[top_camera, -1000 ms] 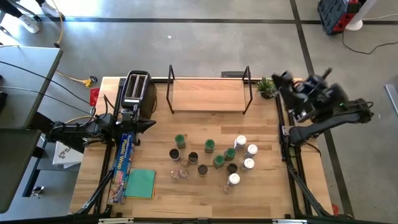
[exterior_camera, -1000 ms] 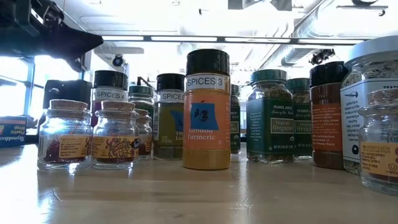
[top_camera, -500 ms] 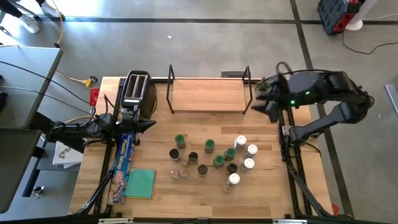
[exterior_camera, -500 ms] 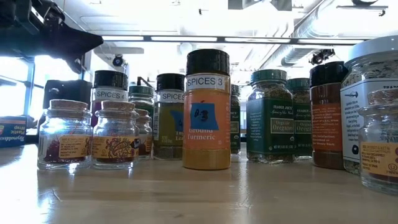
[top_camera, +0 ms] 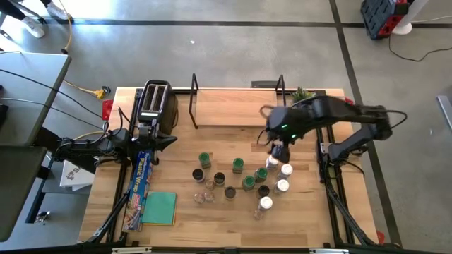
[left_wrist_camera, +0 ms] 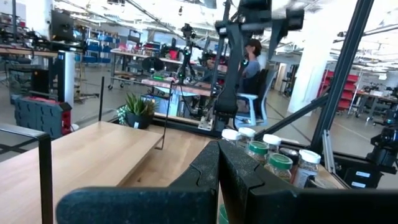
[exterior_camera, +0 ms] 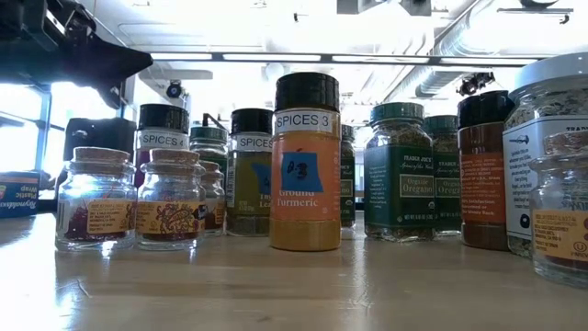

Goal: Shelf spices
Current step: Put the white seasoning bottle on the shelf

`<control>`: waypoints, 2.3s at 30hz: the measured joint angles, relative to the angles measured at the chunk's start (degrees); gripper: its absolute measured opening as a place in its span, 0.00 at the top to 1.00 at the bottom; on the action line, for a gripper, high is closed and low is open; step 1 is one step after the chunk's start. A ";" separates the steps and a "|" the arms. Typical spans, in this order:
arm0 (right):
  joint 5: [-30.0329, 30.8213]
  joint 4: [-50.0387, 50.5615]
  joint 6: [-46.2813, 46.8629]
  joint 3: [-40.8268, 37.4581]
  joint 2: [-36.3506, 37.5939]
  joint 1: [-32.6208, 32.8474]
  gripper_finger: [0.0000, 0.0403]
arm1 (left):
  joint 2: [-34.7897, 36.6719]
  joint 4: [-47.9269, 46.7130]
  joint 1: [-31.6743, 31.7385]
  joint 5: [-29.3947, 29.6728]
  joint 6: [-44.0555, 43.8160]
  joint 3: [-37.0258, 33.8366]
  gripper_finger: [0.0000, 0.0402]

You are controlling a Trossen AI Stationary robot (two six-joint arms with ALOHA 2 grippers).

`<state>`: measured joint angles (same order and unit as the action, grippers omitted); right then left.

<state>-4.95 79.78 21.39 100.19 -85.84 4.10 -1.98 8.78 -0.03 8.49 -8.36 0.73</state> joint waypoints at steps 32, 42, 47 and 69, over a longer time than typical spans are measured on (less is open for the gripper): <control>1.43 -18.09 -17.82 -36.66 -0.31 -3.04 0.24 | 0.00 0.04 0.00 0.02 -5.05 0.00 1.00; 1.70 -23.28 -16.47 -40.11 -0.33 -2.82 0.34 | 0.00 0.02 0.00 0.01 -5.09 0.00 1.00; 1.74 -24.12 -13.23 -40.04 -0.35 -2.84 0.53 | 0.00 0.04 0.00 0.01 -5.11 0.00 1.00; 3.03 9.54 -34.44 23.51 -20.89 -36.10 0.53 | 0.00 0.08 0.00 0.03 -5.07 0.00 1.00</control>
<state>-1.91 89.32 -13.05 123.70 -106.73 -32.00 -1.98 8.86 -0.03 8.51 -13.43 0.73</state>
